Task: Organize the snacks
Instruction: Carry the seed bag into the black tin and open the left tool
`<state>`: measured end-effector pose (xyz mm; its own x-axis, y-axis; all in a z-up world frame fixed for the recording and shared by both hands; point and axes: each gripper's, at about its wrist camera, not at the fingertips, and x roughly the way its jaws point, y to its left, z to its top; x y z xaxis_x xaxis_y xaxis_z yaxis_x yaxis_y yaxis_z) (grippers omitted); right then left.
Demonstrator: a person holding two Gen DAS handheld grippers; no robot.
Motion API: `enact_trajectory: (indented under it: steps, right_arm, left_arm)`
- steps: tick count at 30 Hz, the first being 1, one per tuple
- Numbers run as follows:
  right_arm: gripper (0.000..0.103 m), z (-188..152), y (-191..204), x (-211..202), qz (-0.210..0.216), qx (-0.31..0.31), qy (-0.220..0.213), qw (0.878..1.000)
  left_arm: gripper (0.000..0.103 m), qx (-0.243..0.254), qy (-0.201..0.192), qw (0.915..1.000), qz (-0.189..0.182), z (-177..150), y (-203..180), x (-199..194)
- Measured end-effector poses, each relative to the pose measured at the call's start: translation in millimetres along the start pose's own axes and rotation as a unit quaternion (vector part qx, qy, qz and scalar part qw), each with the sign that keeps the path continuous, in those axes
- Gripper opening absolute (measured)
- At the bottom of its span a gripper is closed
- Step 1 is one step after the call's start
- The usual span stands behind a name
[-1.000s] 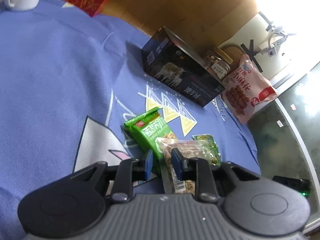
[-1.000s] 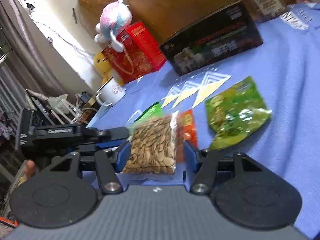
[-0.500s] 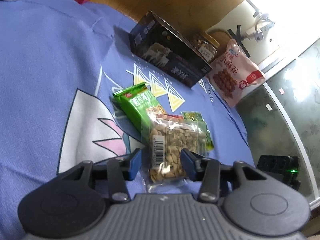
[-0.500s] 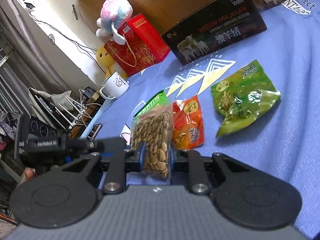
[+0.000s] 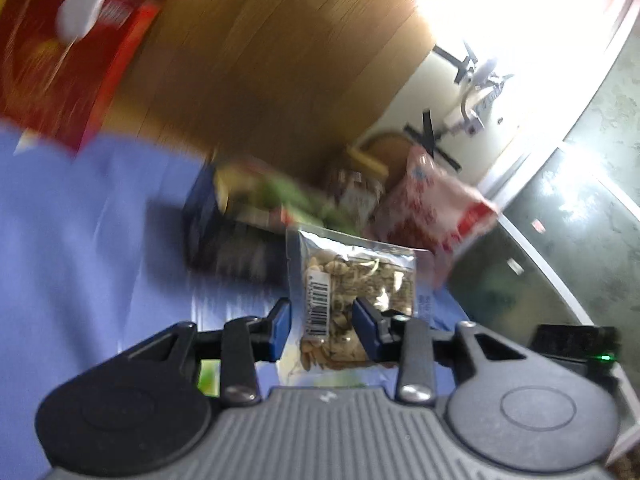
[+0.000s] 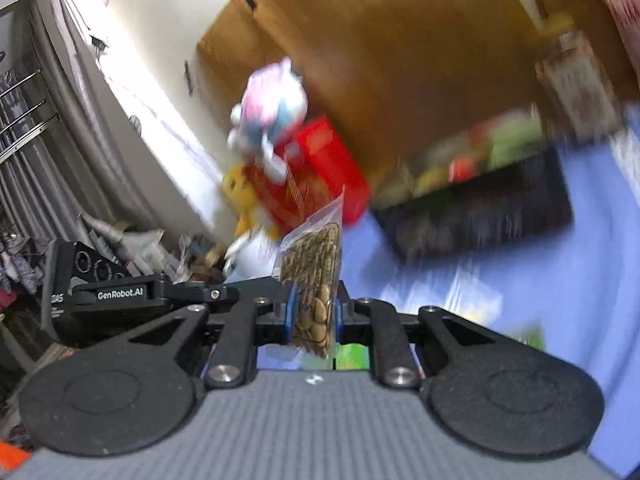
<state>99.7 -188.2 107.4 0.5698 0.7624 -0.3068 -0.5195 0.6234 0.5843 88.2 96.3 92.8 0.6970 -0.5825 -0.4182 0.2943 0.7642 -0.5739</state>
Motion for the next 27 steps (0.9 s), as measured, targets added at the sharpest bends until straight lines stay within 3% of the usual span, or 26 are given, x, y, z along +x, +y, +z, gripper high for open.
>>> enact_trajectory:
  steps: [6, 10, 13, 15, 18, 23, 27]
  right_arm:
    - [0.021, 54.8, -38.7, 46.7, -0.052, 0.02, -0.018, 0.998]
    - [0.021, 65.7, -55.0, 79.9, -0.09, 0.02, -0.01, 0.996]
    - [0.031, 63.1, -56.8, 99.5, -0.131, 0.002, 0.007, 0.991]
    - [0.041, 62.3, -53.9, 100.9, -0.163, -0.019, 0.003, 0.986]
    - [0.05, 58.8, -48.3, 80.3, -0.174, -0.036, -0.032, 0.983]
    - [0.051, 41.0, -37.8, 35.6, -0.184, -0.037, -0.08, 0.979]
    - [0.051, 8.7, -27.8, 7.2, -0.167, -0.018, -0.079, 0.983]
  left_arm:
    - [0.037, 0.017, -0.012, 0.9992, 0.035, 61.2, 4.5, 68.9]
    - [0.039, 0.041, -0.011, 0.9955, 0.085, 70.9, 9.5, 104.1]
    - [0.041, 0.044, 0.001, 0.9929, 0.111, 68.6, 16.5, 117.6]
    - [0.042, 0.042, 0.001, 0.9932, 0.109, 63.0, 16.4, 116.8]
    - [0.045, 0.053, -0.013, 0.9928, 0.107, 56.7, 9.3, 103.1]
    - [0.045, 0.065, -0.028, 0.9935, 0.089, 42.0, -7.8, 70.1]
    - [0.047, 0.08, -0.024, 0.9946, 0.062, 18.9, -23.4, 41.8]
